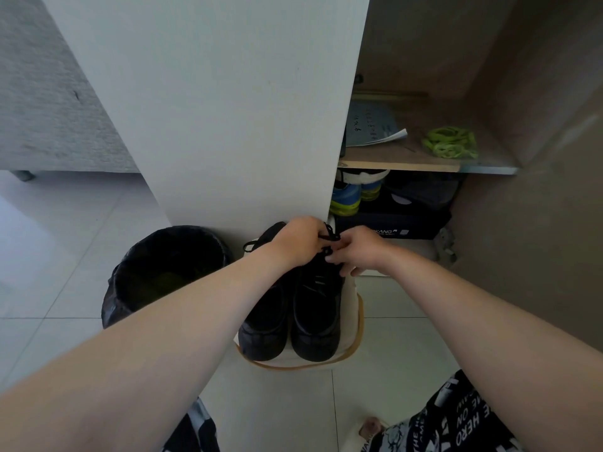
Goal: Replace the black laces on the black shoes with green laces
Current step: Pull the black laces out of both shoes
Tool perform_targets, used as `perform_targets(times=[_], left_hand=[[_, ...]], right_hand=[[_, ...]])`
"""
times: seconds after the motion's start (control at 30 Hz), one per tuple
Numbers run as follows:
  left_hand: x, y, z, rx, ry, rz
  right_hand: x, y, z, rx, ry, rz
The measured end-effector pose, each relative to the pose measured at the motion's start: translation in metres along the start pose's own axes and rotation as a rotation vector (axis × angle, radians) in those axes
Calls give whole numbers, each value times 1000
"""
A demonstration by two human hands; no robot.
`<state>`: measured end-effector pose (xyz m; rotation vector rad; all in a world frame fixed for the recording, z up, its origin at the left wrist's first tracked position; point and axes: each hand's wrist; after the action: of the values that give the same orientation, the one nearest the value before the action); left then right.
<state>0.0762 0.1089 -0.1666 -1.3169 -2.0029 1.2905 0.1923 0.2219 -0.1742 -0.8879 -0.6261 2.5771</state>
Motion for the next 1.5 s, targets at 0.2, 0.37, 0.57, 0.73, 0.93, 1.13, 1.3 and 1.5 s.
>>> perform_targets(times=[0.2,0.37,0.57,0.73,0.93,1.13,1.3,1.5], left_hand=[[4,-27,-6,-215,-148,-378],[0,-37,7,-146,-313,-409],[-4,-24,7,121,-40,-139],[-11,-5,-4,41,158,44],[-11,4,-10,101,79,73],[-10,1,-10,54,-36,109],[-10,4,-7,54,-59,88],[-11,16,-12,154,-33,64]], right_hand=[[3,0,0,59,18,-44],[2,4,-1,-25,36,-22],[1,5,2,-77,42,-17],[-3,6,10,52,61,-29],[-4,2,10,41,-75,-273],[0,3,15,50,-304,-460],[1,5,22,124,-307,-413],[-3,-4,16,102,90,-143]])
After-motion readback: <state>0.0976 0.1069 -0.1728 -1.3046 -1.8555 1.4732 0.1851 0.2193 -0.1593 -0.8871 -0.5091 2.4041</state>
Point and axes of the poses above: each hand's wrist, its own x-axis towards the middle knuckle, its own y-axis out of the palm, z = x × y, and after that the axes turned 3 degrees about x, right-handed
